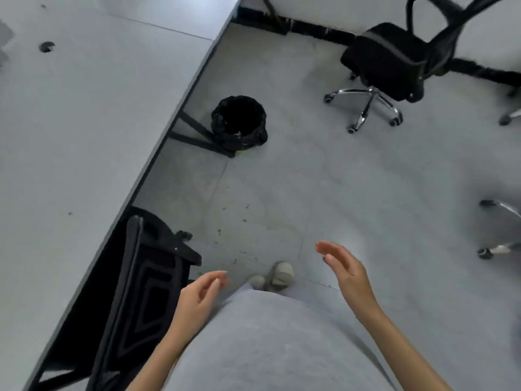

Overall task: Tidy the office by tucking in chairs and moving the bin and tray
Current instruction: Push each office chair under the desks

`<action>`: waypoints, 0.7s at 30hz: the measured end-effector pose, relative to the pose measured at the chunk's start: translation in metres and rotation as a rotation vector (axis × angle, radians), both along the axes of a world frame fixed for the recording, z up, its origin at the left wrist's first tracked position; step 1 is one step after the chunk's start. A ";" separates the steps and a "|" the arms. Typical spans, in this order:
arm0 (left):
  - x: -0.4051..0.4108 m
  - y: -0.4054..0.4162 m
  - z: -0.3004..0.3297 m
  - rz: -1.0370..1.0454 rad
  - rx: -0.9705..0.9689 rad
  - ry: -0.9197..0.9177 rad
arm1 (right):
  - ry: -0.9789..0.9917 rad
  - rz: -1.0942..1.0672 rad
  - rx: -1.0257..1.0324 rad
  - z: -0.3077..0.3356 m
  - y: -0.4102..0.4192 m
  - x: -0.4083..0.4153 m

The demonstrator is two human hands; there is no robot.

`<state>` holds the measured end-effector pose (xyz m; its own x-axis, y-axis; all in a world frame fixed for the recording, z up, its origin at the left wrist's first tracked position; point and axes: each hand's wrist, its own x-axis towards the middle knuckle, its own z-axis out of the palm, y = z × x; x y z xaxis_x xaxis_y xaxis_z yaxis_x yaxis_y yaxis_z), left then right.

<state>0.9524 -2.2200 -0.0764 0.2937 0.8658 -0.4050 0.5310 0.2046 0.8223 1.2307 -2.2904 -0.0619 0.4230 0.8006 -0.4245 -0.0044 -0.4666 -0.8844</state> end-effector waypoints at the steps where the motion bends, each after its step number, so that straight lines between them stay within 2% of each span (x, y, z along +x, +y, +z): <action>1: 0.008 0.009 -0.002 -0.079 -0.012 -0.007 | 0.010 -0.112 0.000 -0.003 -0.016 -0.001; 3: 0.034 0.031 -0.003 -0.270 -0.015 -0.018 | 0.012 -0.326 -0.011 -0.011 -0.045 -0.005; 7: 0.122 0.069 0.006 -0.624 0.106 -0.051 | 0.043 -0.671 -0.047 -0.023 -0.088 -0.001; 10: 0.209 0.089 0.018 -0.754 0.147 -0.146 | 0.053 -0.856 -0.025 -0.029 -0.103 0.023; 16: 0.380 0.103 0.024 -0.926 0.182 -0.268 | 0.087 -1.046 0.020 -0.052 -0.096 0.127; 21: 0.474 0.109 0.014 -0.901 0.142 -0.198 | 0.079 -0.955 0.042 -0.036 -0.059 0.257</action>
<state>1.4264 -2.1106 -0.0627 0.9310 0.3153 -0.1837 0.2881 -0.3261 0.9004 1.4875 -2.3496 -0.0979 0.8761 0.1480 -0.4589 -0.4272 -0.2030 -0.8811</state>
